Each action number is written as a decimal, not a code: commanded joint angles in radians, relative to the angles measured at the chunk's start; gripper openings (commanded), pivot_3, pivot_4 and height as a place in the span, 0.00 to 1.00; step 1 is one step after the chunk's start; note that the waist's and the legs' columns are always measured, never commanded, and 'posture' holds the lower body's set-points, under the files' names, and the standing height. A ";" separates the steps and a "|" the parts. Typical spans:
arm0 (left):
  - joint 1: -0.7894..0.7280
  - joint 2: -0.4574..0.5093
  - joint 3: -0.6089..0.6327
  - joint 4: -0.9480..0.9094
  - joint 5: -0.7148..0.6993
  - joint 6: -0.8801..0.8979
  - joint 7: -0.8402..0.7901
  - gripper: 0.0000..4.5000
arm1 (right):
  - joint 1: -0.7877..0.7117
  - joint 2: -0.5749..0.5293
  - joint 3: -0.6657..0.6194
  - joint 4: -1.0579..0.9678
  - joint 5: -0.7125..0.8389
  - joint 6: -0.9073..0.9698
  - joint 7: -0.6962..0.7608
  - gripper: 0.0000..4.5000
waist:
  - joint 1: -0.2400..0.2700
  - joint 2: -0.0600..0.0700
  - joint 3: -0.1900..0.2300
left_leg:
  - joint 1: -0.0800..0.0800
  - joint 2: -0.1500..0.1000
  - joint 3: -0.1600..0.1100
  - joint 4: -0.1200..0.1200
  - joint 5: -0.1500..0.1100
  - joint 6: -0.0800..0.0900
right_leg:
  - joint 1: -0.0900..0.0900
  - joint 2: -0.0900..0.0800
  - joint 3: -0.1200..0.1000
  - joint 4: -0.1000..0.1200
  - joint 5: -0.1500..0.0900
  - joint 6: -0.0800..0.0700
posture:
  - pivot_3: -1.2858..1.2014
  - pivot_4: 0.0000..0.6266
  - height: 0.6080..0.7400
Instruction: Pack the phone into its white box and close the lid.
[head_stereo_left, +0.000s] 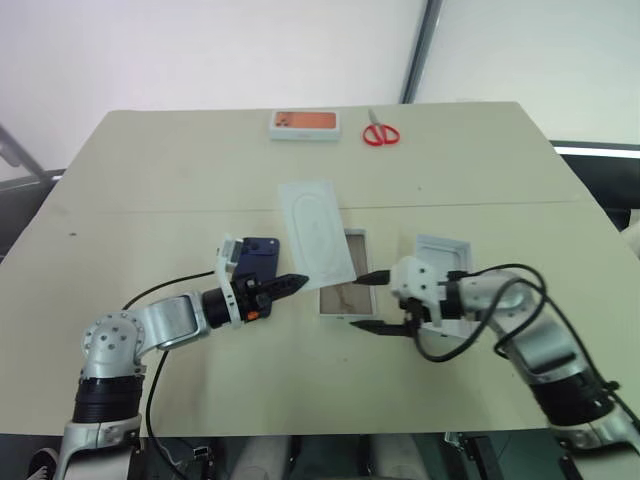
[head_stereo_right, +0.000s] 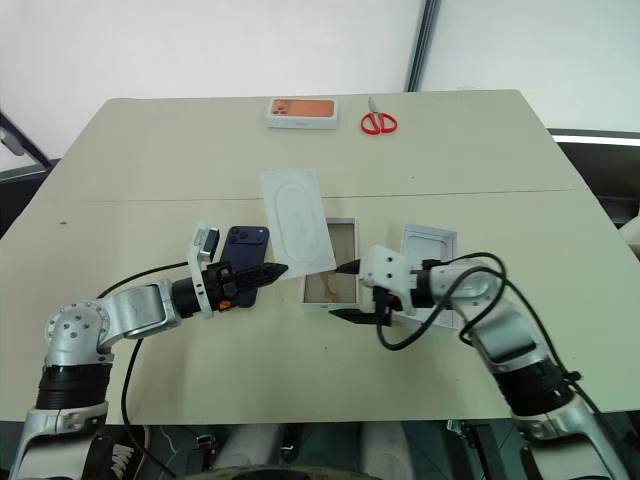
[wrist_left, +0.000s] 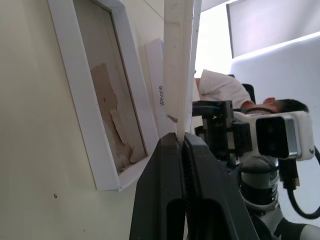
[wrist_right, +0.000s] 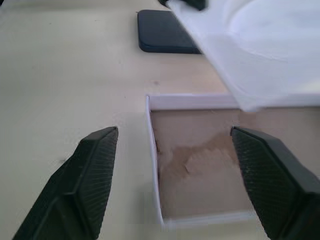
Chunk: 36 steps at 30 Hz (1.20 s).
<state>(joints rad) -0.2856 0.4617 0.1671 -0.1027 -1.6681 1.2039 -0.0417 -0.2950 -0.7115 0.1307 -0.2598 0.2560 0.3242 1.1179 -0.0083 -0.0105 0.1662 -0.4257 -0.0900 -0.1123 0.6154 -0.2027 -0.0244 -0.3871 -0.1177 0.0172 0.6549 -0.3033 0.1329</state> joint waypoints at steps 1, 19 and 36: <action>0.003 -0.008 -0.033 0.001 -0.003 0.004 -0.025 0.00 | 0.054 -0.081 -0.116 -0.027 0.052 -0.003 0.030 0.86 | 0.005 0.000 0.000 | 0.000 0.000 0.000 0.000 0.000 0.000 | 0.000 0.000 0.000 0.000 0.000 0.000 | 0.52 0.24 1.00; -0.159 -0.003 -0.118 0.171 0.253 0.133 -0.257 0.00 | 0.110 -0.115 -0.173 0.040 0.027 -0.090 -0.057 0.86 | -0.002 0.000 0.000 | 0.000 0.000 0.001 0.000 0.000 0.000 | 0.000 0.000 0.000 0.000 0.000 0.000 | 0.52 0.24 1.00; -0.162 -0.028 -0.052 0.102 0.278 0.160 -0.241 0.88 | 0.069 -0.096 -0.139 0.076 0.019 -0.120 -0.070 0.87 | -0.002 0.000 0.000 | 0.000 0.000 0.001 0.000 0.000 0.000 | 0.000 0.000 0.000 0.000 0.000 0.000 | 0.52 0.24 1.00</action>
<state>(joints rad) -0.4398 0.4238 0.0827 0.0342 -1.3888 1.3684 -0.2818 -0.2085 -0.8105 -0.0037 -0.1764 0.2756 0.2230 1.0491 -0.0103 -0.0109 0.1665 -0.4259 -0.0899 -0.1114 0.6153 -0.2028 -0.0241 -0.3874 -0.1174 0.0174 0.6545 -0.3033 0.1331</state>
